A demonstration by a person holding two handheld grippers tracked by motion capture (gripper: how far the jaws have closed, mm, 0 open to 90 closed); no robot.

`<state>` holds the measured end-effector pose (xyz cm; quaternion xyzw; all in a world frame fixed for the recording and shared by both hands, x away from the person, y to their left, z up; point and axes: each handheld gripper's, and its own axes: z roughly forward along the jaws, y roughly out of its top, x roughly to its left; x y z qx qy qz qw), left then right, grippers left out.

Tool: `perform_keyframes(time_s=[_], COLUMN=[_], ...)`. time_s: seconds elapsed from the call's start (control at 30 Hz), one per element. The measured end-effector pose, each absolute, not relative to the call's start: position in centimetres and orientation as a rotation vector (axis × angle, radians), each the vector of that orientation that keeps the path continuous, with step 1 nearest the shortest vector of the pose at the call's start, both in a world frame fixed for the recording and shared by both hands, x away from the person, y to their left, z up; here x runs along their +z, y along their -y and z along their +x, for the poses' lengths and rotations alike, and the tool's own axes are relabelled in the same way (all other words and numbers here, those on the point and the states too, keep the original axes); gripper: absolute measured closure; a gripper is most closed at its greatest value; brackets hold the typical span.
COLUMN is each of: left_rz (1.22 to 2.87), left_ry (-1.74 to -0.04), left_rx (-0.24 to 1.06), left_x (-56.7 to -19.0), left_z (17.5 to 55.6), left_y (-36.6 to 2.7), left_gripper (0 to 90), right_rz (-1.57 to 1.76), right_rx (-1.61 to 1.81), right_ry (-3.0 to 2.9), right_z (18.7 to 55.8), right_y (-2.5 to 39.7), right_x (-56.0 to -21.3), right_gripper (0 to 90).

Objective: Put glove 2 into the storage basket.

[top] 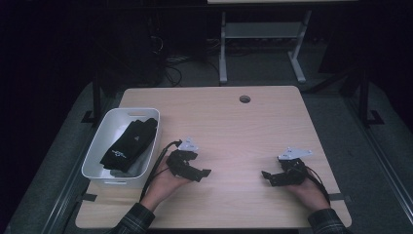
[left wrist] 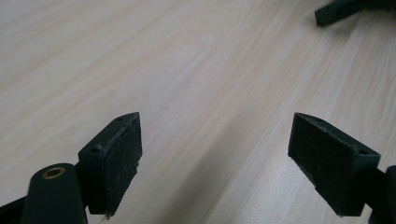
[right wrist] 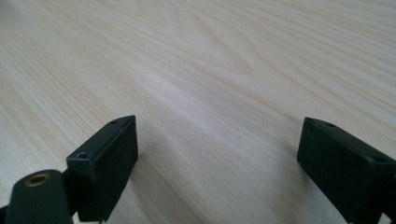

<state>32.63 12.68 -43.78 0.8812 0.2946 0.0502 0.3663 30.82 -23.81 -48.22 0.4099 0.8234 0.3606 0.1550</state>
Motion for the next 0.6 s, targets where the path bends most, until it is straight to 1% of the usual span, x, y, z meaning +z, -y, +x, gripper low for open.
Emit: perform_keyframes(time_s=[0.27, 0.33, 0.4, 0.6], left_rz=[2.345, 2.340, 2.365, 2.358], left_ry=[-0.741, -0.753, -0.732, -0.729], left_rx=[0.097, 0.090, 0.103, 0.105], left_x=[-45.9, -46.2, -46.2, -46.3], left_z=[32.3, 32.3, 32.3, 32.2], left_y=[-11.6, -11.4, -11.4, -11.4], left_gripper=[16.8, 16.8, 16.4, 16.2], right_rz=[1.174, 1.174, 1.173, 1.175], right_rx=[1.034, 1.034, 1.034, 1.035], right_ry=[-2.360, -2.360, -2.361, -2.362], right_z=[30.8, 30.8, 30.8, 30.8], right_y=[23.8, 23.8, 23.8, 23.8], right_x=[-48.2, -48.2, -48.2, -48.2], right_gripper=[12.2, 12.2, 12.1, 12.0])
